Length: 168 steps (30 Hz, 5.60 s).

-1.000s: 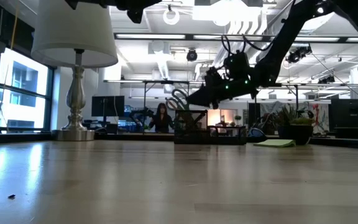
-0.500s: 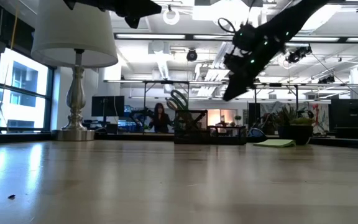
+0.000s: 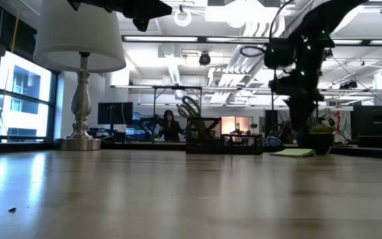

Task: Pick and place office supplies into organizer
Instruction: Put the green sticky notes into the black desk organizer

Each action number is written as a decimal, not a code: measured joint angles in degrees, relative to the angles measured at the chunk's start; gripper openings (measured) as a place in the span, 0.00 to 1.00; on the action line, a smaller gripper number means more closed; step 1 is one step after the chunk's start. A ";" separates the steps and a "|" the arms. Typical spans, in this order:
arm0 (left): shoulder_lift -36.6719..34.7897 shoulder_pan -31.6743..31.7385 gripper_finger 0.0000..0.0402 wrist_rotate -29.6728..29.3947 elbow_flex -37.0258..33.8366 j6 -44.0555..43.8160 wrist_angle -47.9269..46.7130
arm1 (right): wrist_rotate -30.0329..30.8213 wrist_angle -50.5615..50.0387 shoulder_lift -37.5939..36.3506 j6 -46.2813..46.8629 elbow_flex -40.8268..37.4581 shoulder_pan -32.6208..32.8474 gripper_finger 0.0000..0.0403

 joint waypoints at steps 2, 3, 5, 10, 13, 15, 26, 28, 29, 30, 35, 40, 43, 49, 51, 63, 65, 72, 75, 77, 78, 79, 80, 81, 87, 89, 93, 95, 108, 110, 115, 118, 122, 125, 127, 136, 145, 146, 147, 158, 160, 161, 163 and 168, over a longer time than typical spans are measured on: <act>0.00 0.00 0.00 0.00 0.00 0.00 -0.02 | -0.04 1.14 -0.01 0.81 -2.92 0.38 0.34; 0.00 0.00 0.00 0.02 0.00 0.00 0.04 | 0.25 2.30 -0.01 0.98 -4.19 0.36 0.34; 0.00 0.00 0.00 0.01 0.00 0.00 0.19 | 1.05 5.89 -0.01 1.07 -6.62 0.34 0.34; 0.00 0.00 0.00 0.04 0.00 -0.11 0.13 | -0.18 9.75 -0.01 -0.18 -9.18 0.50 0.38; 0.00 0.00 0.00 0.03 0.00 -0.09 0.13 | 0.48 9.74 -0.01 0.07 -9.58 0.84 0.42; 0.00 0.00 0.00 0.03 0.00 -0.09 0.15 | 2.13 9.55 -0.01 0.51 -9.61 0.83 0.45; 0.00 0.00 0.00 0.16 0.00 -0.07 -0.34 | 1.69 11.04 1.77 5.63 -9.61 -1.07 0.55; 0.00 0.00 0.00 0.15 0.00 -0.06 -0.53 | 0.90 10.98 2.39 5.92 -9.61 -1.59 0.55; 0.00 0.00 0.00 0.15 0.02 -0.04 -0.62 | 0.39 11.15 2.61 5.63 -9.61 -1.87 0.55; 0.00 0.00 0.00 0.15 0.02 -0.04 -0.66 | -0.42 11.33 2.75 5.08 -9.61 -2.21 0.55; 0.00 0.00 0.00 0.15 0.02 -0.02 -0.64 | -3.96 13.52 2.90 4.48 -9.61 -4.13 0.55; 0.00 0.00 0.00 0.15 0.02 -0.02 -0.64 | -6.77 11.56 2.90 4.24 -9.61 -5.55 0.55; 0.00 0.00 0.00 0.13 0.02 -0.02 -0.62 | -6.97 10.65 2.92 3.65 -9.61 -5.94 0.55; 0.00 0.00 0.00 0.13 0.02 -0.02 -0.62 | -9.86 11.46 2.92 3.08 -9.61 -6.00 0.55; 0.00 0.00 0.00 0.13 0.02 -0.02 -0.59 | -10.09 11.80 2.92 2.89 -9.61 -5.98 0.55; 0.00 0.00 0.00 0.04 0.02 -0.03 -0.18 | -10.75 21.33 2.63 1.14 -16.54 -5.85 0.55; 0.00 0.00 0.00 0.02 0.02 -0.04 0.34 | -11.19 21.36 2.70 0.48 -15.83 -5.87 0.55; 0.00 0.00 0.00 0.02 0.02 -0.04 -0.30 | -17.01 23.20 2.90 -1.03 -14.37 -4.68 0.53; 0.01 0.00 0.00 0.02 0.02 -0.04 -0.70 | -17.28 23.05 2.90 -1.11 -14.38 -3.39 0.47; 0.02 0.00 0.00 0.04 0.02 -0.04 -0.98 | -20.01 22.70 2.90 -1.13 -14.38 -2.67 0.42; 0.02 0.00 0.00 0.02 0.02 -0.04 -0.99 | -21.91 22.89 2.90 -1.12 -14.38 -2.23 0.39; 0.01 0.00 0.00 0.04 0.02 -0.04 -1.00 | -23.43 23.15 2.90 -1.11 -14.38 -1.80 0.36; 0.02 0.00 0.00 0.03 0.02 -0.04 -0.99 | -24.50 23.42 2.90 -1.08 -14.38 -1.31 0.33; 0.02 0.00 0.00 0.04 0.02 -0.03 -0.99 | -25.45 23.77 2.90 -1.11 -14.38 -0.83 0.30; 0.02 0.00 0.00 0.04 0.02 -0.04 -0.99 | -26.51 28.46 2.86 -0.94 -14.38 2.21 0.17; 0.02 0.00 0.00 0.07 0.02 -0.04 -0.99 | -26.01 28.94 2.85 -0.93 -14.38 2.91 0.15; 0.01 0.00 0.00 0.07 0.02 -0.04 -0.99 | -25.96 26.99 2.83 -1.85 -14.38 4.23 0.11; 0.02 0.00 0.00 0.07 0.02 -0.02 -0.99 | -25.83 25.84 2.83 -3.01 -14.38 5.86 0.11; 0.02 0.00 0.00 0.07 0.02 -0.02 -0.94 | -2.15 21.54 2.79 -7.39 -9.76 27.32 0.11; 0.02 0.00 0.00 0.11 0.02 -0.07 -0.94 | 1.19 23.27 2.77 -7.39 -9.38 28.60 0.11; 0.02 0.00 0.00 0.13 0.02 -0.17 -0.94 | 10.77 23.47 3.51 -10.58 -9.00 28.52 0.16; 0.02 0.00 0.00 0.32 0.02 -0.21 -0.88 | 16.45 24.41 5.79 -13.21 -9.02 28.41 0.24; 0.07 0.00 0.00 3.28 0.02 -0.65 0.72 | 18.56 28.25 9.29 -14.70 -9.02 29.42 0.36; 0.07 0.00 0.00 4.82 0.02 -0.70 1.07 | 18.76 27.56 11.61 -13.36 -9.02 30.61 0.44; 0.07 -0.02 0.00 5.02 0.02 -0.68 1.03 | 19.81 26.39 12.56 -12.10 -9.02 31.15 0.47; 0.07 -0.02 0.00 5.09 0.02 -1.51 1.11 | 26.80 28.21 14.24 -12.41 -9.05 30.76 0.49; 0.07 -0.02 0.00 5.09 0.02 -1.51 1.13 | 34.10 28.72 14.24 -14.39 -9.07 30.81 0.45; 0.07 -0.02 0.00 5.09 0.02 -1.52 1.13 | 34.43 28.85 14.24 -14.80 -9.07 30.81 0.44; 0.07 -0.02 0.00 5.09 0.02 -1.51 1.14 | 34.75 28.96 14.24 -15.16 -9.07 30.81 0.44; 0.07 -0.02 0.00 5.09 0.02 -1.53 1.20 | 35.00 33.88 14.22 -22.22 -9.07 30.28 0.32; 0.07 -0.02 0.00 5.09 0.02 -1.53 1.20 | 35.00 34.30 14.22 -22.63 -9.07 30.28 0.29; 0.07 -0.02 0.00 5.09 0.02 -1.53 1.20 | 34.99 34.49 14.22 -22.66 -9.07 30.27 0.27; 0.07 -0.02 0.00 5.09 0.02 -1.53 1.19 | 34.85 34.85 14.21 -22.92 -9.07 30.04 0.23; 0.07 -0.02 0.00 5.09 0.02 -1.53 1.18 | 32.69 36.24 14.20 -24.21 -9.07 28.83 0.08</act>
